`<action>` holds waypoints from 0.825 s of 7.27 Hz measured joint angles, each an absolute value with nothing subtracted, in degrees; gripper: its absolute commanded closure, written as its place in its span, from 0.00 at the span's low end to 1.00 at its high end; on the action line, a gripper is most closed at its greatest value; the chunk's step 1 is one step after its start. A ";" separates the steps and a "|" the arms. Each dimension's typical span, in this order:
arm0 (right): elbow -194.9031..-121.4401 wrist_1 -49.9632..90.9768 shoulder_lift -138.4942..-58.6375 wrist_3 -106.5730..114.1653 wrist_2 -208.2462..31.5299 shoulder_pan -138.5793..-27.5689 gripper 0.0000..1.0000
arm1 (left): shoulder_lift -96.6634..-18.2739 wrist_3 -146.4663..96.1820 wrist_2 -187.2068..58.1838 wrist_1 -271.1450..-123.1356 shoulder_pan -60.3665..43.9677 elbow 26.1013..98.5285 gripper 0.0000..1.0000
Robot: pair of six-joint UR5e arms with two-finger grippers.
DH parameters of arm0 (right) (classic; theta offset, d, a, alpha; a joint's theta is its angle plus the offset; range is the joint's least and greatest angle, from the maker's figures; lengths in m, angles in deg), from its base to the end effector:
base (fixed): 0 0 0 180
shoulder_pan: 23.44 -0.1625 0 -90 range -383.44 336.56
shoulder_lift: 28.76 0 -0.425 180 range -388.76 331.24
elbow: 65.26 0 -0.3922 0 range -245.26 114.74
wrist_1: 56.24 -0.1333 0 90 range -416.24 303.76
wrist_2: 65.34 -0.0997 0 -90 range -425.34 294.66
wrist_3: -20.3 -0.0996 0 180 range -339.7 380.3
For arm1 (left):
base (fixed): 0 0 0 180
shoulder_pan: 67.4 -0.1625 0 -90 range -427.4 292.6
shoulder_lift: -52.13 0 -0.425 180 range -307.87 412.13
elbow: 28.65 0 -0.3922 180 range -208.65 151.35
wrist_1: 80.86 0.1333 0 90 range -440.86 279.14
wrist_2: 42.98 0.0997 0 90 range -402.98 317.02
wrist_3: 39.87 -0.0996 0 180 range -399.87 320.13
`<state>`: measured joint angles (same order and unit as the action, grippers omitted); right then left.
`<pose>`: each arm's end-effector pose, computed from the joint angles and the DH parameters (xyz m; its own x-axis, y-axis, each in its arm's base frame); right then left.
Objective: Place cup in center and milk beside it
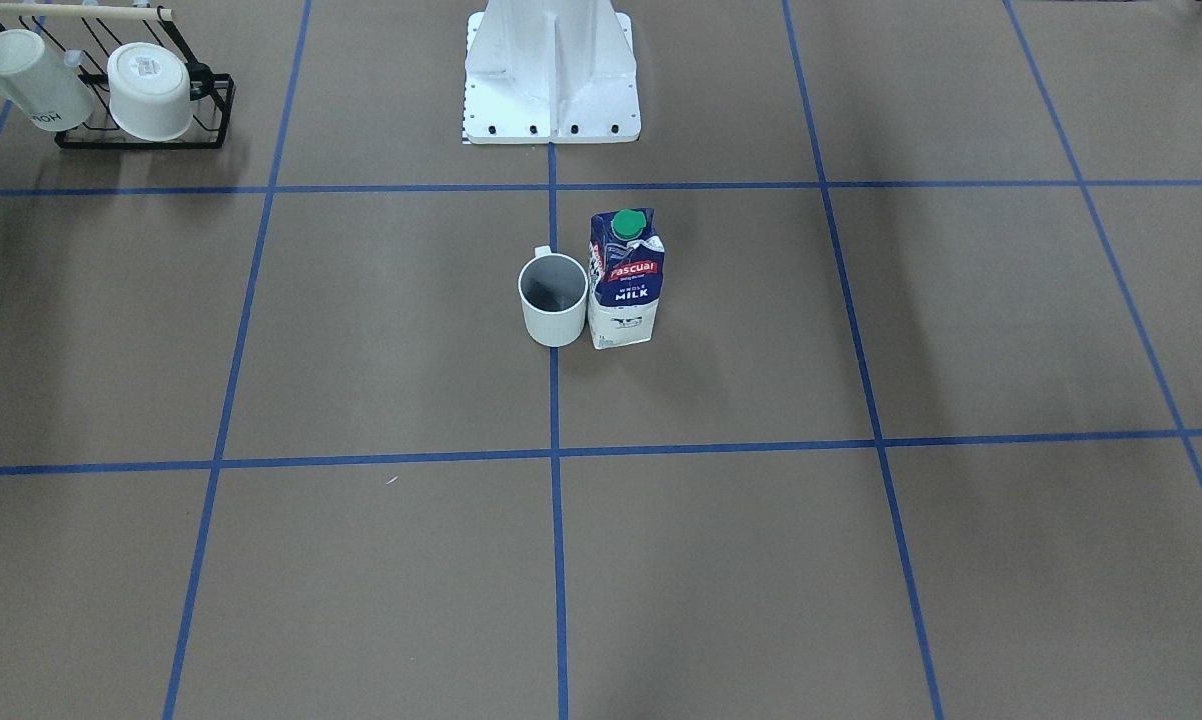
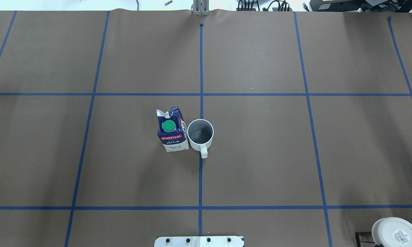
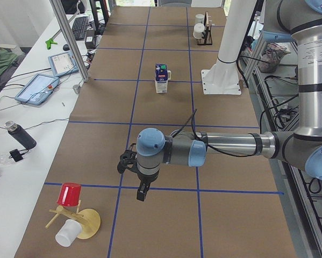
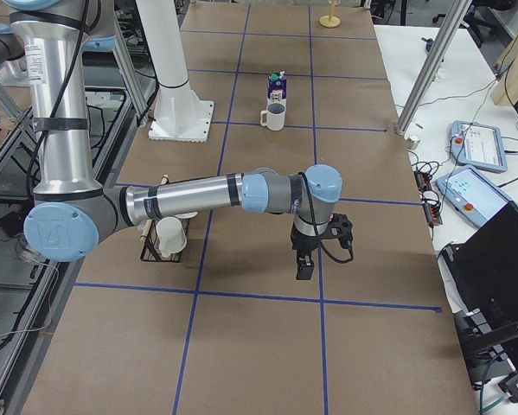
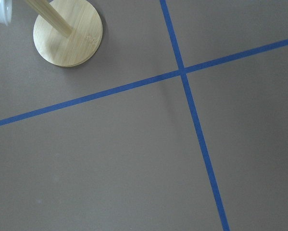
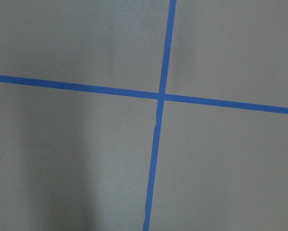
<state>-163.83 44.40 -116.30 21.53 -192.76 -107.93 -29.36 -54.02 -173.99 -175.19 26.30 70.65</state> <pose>0.0241 -0.5081 0.5905 0.7879 -0.1017 0.6074 0.1130 0.9934 0.0198 -0.0959 -0.4300 0.6434 0.7496 0.2524 -0.6119 -0.1227 0.9614 0.2463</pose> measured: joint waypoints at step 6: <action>-163.97 44.39 -116.38 21.53 -192.78 -107.44 0.00 | -29.27 -54.02 -174.02 -175.17 26.36 70.64 0.01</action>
<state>-163.97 44.39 -116.38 21.53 -192.78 -107.44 -29.27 -54.02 -174.02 -175.17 26.36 70.64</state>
